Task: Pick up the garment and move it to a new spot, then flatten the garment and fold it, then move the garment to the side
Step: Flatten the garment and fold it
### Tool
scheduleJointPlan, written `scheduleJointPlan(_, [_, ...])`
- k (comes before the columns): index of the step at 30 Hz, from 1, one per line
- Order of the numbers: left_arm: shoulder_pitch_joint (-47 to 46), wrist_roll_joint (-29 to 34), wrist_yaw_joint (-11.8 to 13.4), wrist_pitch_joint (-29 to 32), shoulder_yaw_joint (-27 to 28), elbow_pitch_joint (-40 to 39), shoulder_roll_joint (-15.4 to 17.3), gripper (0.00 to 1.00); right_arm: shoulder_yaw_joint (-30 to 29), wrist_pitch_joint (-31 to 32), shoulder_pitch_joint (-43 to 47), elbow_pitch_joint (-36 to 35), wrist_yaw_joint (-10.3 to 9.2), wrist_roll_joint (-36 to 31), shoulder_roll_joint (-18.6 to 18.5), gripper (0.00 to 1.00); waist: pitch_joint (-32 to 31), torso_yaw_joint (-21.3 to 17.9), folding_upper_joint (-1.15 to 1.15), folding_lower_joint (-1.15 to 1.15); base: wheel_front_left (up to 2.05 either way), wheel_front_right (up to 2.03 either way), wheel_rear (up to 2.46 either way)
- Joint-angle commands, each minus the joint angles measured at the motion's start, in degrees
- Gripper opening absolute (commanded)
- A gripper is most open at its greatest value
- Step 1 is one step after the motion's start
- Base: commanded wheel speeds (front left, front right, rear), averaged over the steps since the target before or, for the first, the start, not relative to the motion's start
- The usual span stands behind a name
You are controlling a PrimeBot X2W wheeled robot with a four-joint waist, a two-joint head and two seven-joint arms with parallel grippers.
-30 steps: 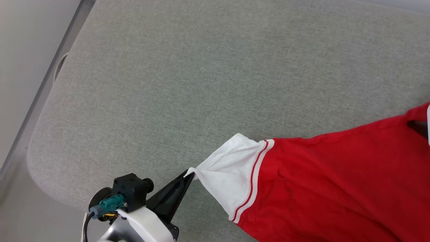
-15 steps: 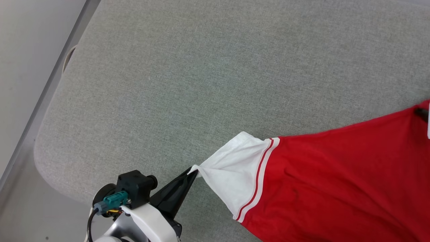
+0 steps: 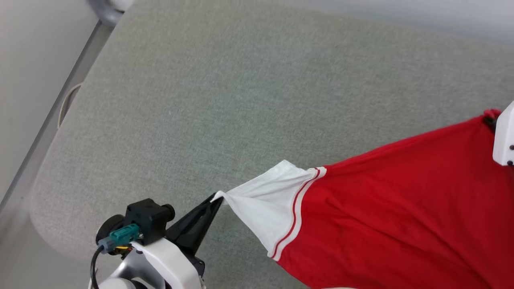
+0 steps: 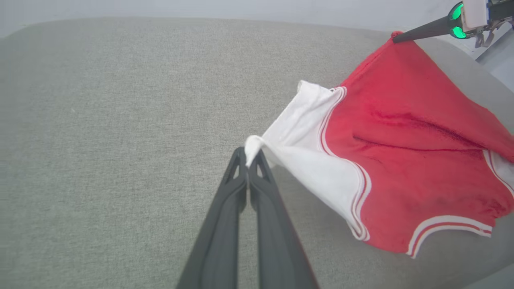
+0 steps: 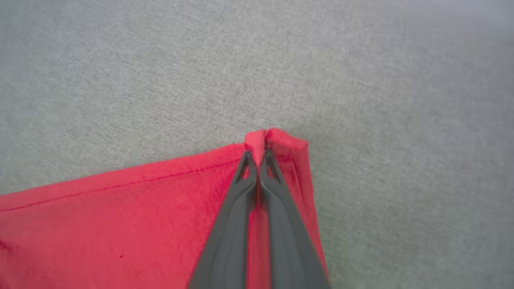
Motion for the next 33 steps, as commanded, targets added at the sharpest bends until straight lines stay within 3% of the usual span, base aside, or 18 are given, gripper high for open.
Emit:
scheduleJointPlan(1, [-0.03, 0.29, 0.31, -0.18, 0.24, -0.2, 0.15, 0.0, 0.3, -0.62, -0.59, 0.21, -0.04, 0.66, -0.09, 0.0, -2.4, -1.66, 0.0, 0.0, 0.0, 0.0, 0.0])
scheduleJointPlan(10, [-1.94, 1.05, 2.51, -0.06, 4.11, -3.56, 3.54, 0.0, 2.48, -6.88, -0.89, -2.11, -0.05, 4.36, -1.09, 0.0, -9.71, -6.81, 0.0, 0.0, 0.0, 0.0, 0.0])
scheduleJointPlan(18, [-6.02, 1.09, 4.66, 0.3, 9.0, -6.66, 5.58, 0.0, 1.81, -8.3, -0.15, -10.09, -0.05, 6.31, -0.92, 0.0, -13.59, -11.38, 0.0, 0.0, 0.0, 0.0, 0.0])
scheduleJointPlan(33, [-17.46, 2.84, 9.08, -1.18, 19.47, -10.46, 8.25, 0.0, -4.8, -9.47, 0.82, -28.44, -0.05, 4.18, 5.13, 0.0, -15.53, -17.15, 0.0, 0.0, 0.0, 0.0, 0.0])
